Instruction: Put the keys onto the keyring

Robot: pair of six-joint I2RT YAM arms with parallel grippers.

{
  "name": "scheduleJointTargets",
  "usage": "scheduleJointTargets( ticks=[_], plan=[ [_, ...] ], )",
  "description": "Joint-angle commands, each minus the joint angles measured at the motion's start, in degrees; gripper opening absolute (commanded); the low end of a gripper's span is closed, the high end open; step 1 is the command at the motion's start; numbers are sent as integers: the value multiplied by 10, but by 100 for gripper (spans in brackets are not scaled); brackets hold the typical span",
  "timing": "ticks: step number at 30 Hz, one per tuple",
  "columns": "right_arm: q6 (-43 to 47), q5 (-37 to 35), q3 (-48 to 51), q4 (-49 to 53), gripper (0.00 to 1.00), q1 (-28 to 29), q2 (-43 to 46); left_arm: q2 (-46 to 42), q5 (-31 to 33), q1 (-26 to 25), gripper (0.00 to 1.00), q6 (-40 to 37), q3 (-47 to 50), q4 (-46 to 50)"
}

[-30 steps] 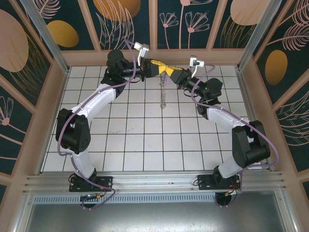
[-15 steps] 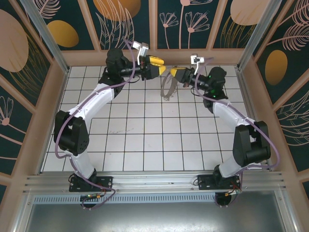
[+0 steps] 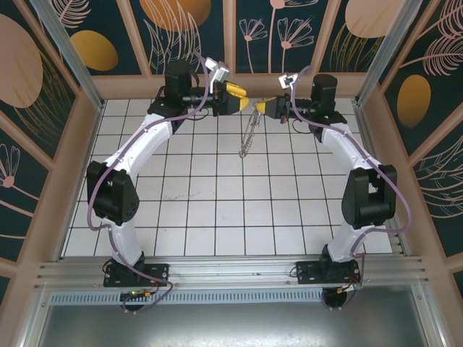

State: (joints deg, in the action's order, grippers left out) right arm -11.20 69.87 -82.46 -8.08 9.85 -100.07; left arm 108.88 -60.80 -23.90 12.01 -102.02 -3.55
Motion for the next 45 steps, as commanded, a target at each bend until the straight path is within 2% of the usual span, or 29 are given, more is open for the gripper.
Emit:
scheduleJointTargets(
  ticks=[1,14,33,40,45],
  plan=[
    [53,56,-49,61,0,3,-24,25,-17,3,48,-34,-22,55],
    [52,63,-63,60,0,11,-45,76,-13,5,49,-6,-55,41],
    [34,60,-51,26,0,11,-35,99,-33,5,44,29,-44,6],
    [21,59,-47,7,0,11,-32,100,-55,5,36,46,-35,-17],
    [10,58,-40,-9,0,11,-31,97,-72,5,23,72,-19,-57]
  ],
)
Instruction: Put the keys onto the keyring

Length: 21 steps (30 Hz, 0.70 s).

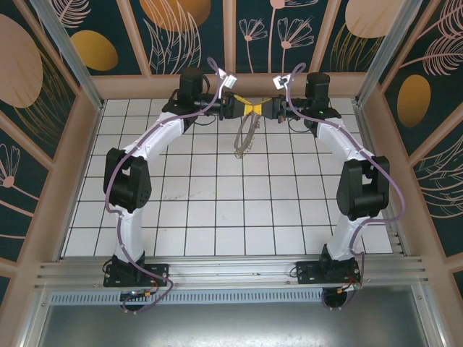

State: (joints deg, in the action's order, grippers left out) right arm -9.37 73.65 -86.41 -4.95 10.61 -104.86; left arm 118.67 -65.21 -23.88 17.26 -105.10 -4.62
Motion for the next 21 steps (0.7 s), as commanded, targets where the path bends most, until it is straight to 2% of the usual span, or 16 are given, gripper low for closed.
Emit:
scheduleJointTargets(
  ticks=[1,4,10,12,14,19,21],
  plan=[
    [-10,20,0,-42,0,3,17,-2,-31,5,21,25,14,-54],
    [-12,21,1,-45,0,4,17,-4,-36,5,15,38,19,-73],
    [-16,22,3,-52,0,4,16,-5,-41,4,8,64,24,-108],
    [-20,22,4,-55,0,5,15,-4,-45,4,9,80,27,-128],
    [-23,20,4,-59,0,5,14,-3,-49,3,16,96,29,-146],
    [-38,22,8,-79,0,5,15,-6,-57,0,21,114,39,-174],
    [-45,21,10,-87,0,5,14,-7,-59,-1,20,117,43,-180]
  ],
)
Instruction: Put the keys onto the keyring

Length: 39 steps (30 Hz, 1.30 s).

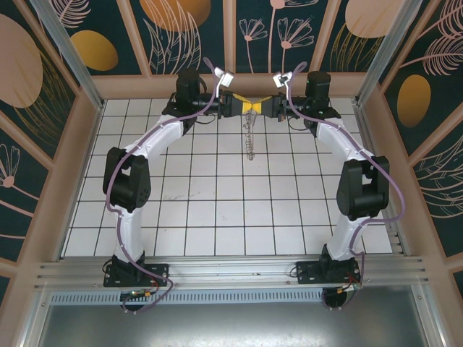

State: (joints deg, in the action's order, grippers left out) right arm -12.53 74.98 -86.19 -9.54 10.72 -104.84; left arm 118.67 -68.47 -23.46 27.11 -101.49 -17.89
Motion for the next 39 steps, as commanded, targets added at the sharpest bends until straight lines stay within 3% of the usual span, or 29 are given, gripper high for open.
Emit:
scheduleJointTargets(
  ticks=[1,5,9,14,21,29,33,37,39],
  plan=[
    [-18,9,8,-48,0,4,14,-9,-27,-5,19,21,11,-52],
    [-70,25,25,-114,0,3,12,-13,-30,-6,20,43,24,-86],
    [-92,31,34,-143,0,2,14,-14,-22,-6,33,50,26,-97],
    [-134,38,52,-197,0,-4,18,-17,-15,-5,38,56,25,-110],
    [-135,33,53,-197,0,-6,20,-18,-15,-5,17,90,36,-156],
    [-140,26,52,-202,0,-5,20,-19,-17,-6,0,100,38,-167],
    [-142,22,52,-203,0,-5,19,-23,-15,-6,0,101,46,-175],
    [-140,14,67,-203,26,-10,31,-34,-4,-6,0,99,54,-181],
    [-140,14,79,-206,30,-13,39,-38,-2,-6,0,102,54,-185]
  ],
)
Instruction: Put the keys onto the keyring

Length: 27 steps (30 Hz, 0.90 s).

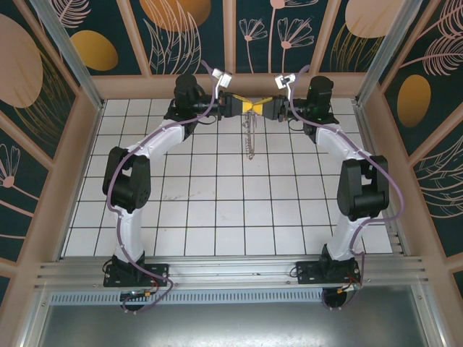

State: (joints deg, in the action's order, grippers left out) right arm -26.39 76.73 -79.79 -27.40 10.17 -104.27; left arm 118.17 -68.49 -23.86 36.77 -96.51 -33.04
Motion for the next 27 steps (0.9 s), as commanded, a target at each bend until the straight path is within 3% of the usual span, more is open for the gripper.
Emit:
scheduleJointTargets(
  ticks=[1,17,23,27],
  plan=[
    [-2,-4,23,-29,31,-10,38,-34,-1,-2,0,6,4,-35],
    [6,-16,78,-39,27,6,73,-47,14,-2,0,23,7,-58],
    [-11,-14,81,-66,3,19,65,-49,17,-2,0,23,9,-59],
    [-5,-16,94,-64,0,28,67,-49,20,-2,0,23,9,-61]
  ],
)
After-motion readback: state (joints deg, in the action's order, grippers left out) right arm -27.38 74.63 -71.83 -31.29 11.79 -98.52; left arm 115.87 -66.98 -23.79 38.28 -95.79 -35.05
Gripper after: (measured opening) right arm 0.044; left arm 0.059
